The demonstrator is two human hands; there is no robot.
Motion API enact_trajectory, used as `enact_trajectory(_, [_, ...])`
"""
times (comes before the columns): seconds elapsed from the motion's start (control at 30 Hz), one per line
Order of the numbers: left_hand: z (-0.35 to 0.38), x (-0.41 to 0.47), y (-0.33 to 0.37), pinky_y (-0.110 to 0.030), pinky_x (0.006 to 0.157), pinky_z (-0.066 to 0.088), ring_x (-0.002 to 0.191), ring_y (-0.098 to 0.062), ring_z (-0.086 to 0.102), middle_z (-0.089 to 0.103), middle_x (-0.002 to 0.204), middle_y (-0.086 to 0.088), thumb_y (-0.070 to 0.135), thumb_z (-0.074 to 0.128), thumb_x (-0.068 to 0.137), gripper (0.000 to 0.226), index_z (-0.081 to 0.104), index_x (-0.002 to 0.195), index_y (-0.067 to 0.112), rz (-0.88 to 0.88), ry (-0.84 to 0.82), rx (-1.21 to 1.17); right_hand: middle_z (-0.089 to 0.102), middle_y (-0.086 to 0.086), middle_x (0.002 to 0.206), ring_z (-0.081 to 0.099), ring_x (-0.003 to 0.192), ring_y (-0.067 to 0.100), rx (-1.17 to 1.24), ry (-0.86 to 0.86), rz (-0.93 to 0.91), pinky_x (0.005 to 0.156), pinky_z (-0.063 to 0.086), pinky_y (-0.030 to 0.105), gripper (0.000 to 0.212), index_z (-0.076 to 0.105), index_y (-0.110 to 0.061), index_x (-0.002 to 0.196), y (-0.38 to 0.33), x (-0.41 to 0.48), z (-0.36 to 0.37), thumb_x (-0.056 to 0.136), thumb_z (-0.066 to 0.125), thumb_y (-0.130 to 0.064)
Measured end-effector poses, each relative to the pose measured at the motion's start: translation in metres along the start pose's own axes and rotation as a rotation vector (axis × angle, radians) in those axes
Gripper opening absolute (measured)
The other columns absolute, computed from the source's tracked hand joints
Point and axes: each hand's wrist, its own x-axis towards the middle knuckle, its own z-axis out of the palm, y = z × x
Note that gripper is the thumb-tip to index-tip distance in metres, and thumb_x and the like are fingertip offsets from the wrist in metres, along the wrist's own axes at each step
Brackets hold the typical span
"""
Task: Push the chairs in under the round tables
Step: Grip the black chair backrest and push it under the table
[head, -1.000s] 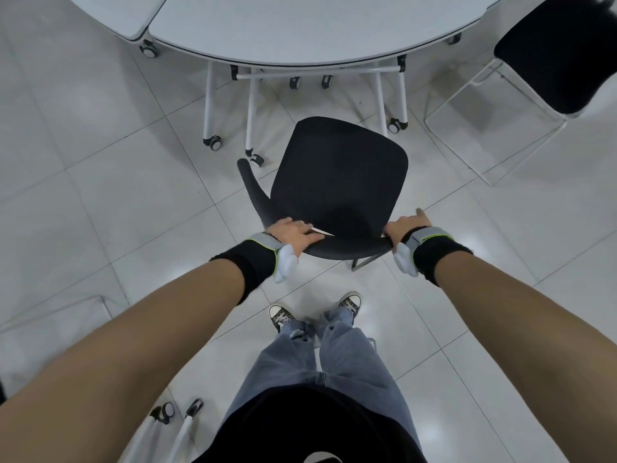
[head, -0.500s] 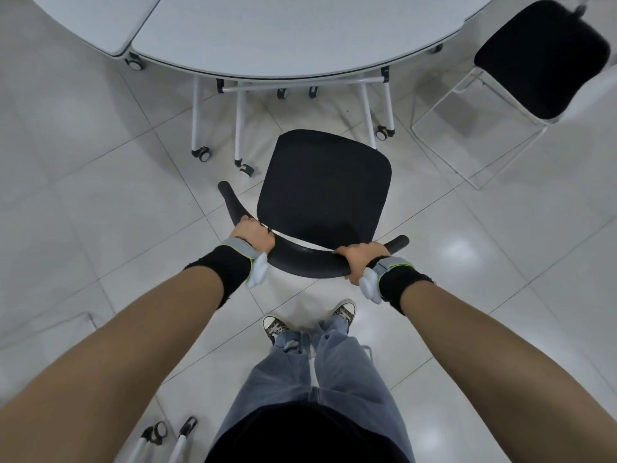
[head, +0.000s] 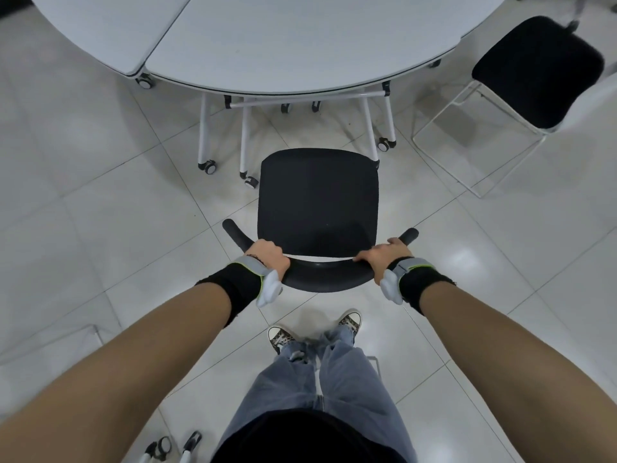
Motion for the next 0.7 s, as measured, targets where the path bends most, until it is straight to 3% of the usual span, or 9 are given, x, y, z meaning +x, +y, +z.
enact_trajectory(0.03, [-0.001,0.002,0.003,-0.023,0.055,0.040,0.063,-0.013,0.059,0.067,0.083,0.006,0.029,0.059,0.076,0.025,0.071,0.098,0.029,0.018,-0.001,0.012,0.062,-0.002,0.120,0.052,0.116,0.023,0.024,-0.013,0.018,0.108,0.026,0.042,0.065,0.047,-0.043,0.130,0.002,-0.003,-0.003,0.068,0.063,-0.028])
enact_trajectory(0.1, [0.002,0.006,0.004,-0.026,0.062,0.042,0.074,-0.018,0.064,0.069,0.093,0.002,0.029,0.056,0.079,0.028,0.069,0.104,0.024,0.030,0.001,0.026,0.062,-0.003,0.119,0.052,0.118,0.022,0.090,-0.037,0.034,0.114,0.018,0.048,0.056,0.051,-0.039,0.126,-0.001,-0.008,-0.006,0.072,0.059,-0.029])
enact_trajectory(0.2, [0.007,0.009,0.004,-0.030,0.073,0.046,0.092,-0.027,0.066,0.069,0.104,-0.005,0.039,0.059,0.074,0.043,0.063,0.112,0.020,0.050,0.022,-0.071,0.065,-0.008,0.098,0.060,0.094,0.019,0.223,0.022,0.006,0.106,0.034,0.046,0.045,0.058,-0.036,0.112,-0.022,-0.016,-0.005,0.067,0.061,-0.033])
enact_trajectory(0.27, [0.007,0.006,0.010,-0.043,0.089,0.047,0.102,-0.030,0.062,0.065,0.112,-0.005,0.041,0.058,0.073,0.047,0.057,0.117,0.024,0.013,0.012,-0.107,0.066,-0.008,0.097,0.061,0.090,0.019,0.277,0.065,-0.023,0.099,0.040,0.041,0.044,0.058,-0.034,0.110,-0.042,-0.018,-0.002,0.066,0.063,-0.039])
enact_trajectory(0.33, [0.006,0.005,0.010,-0.066,0.105,0.024,0.123,-0.035,0.048,0.057,0.128,-0.006,0.037,0.052,0.084,0.044,0.052,0.127,0.026,-0.057,-0.036,-0.175,0.067,-0.004,0.104,0.062,0.098,0.021,0.295,0.068,-0.041,0.097,0.041,0.037,0.049,0.057,-0.032,0.115,-0.061,-0.014,-0.001,0.068,0.066,-0.036])
enact_trajectory(0.37, [0.006,0.006,0.005,-0.070,0.106,0.012,0.132,-0.036,0.038,0.050,0.137,-0.007,0.037,0.048,0.089,0.045,0.048,0.133,0.025,-0.074,-0.056,-0.241,0.067,-0.002,0.107,0.062,0.101,0.022,0.296,0.060,-0.049,0.094,0.042,0.036,0.052,0.057,-0.031,0.118,-0.068,-0.012,-0.003,0.067,0.067,-0.033])
enact_trajectory(0.43, [0.009,0.009,-0.007,-0.068,0.108,0.002,0.140,-0.034,0.024,0.039,0.148,-0.007,0.040,0.039,0.096,0.047,0.043,0.140,0.024,-0.101,-0.060,-0.342,0.066,-0.001,0.110,0.062,0.102,0.024,0.277,0.032,-0.065,0.089,0.045,0.034,0.061,0.054,-0.028,0.122,-0.075,-0.008,-0.006,0.063,0.067,-0.030])
enact_trajectory(0.57, [0.020,0.018,-0.018,-0.047,0.117,-0.001,0.143,-0.030,0.016,0.038,0.149,-0.008,0.050,0.018,0.097,0.059,0.040,0.142,0.019,-0.179,-0.053,-0.446,0.067,-0.004,0.110,0.063,0.098,0.023,0.257,0.084,-0.073,0.085,0.050,0.033,0.066,0.052,-0.035,0.126,-0.070,-0.008,-0.004,0.060,0.062,-0.031])
enact_trajectory(0.7, [0.022,0.024,-0.011,-0.062,0.112,0.002,0.131,-0.032,0.035,0.049,0.138,-0.001,0.041,0.020,0.097,0.048,0.040,0.139,0.029,-0.075,-0.065,-0.245,0.068,-0.008,0.099,0.065,0.086,0.022,0.241,0.105,-0.089,0.075,0.049,0.029,0.066,0.053,-0.040,0.120,-0.068,-0.003,-0.002,0.055,0.060,-0.032])
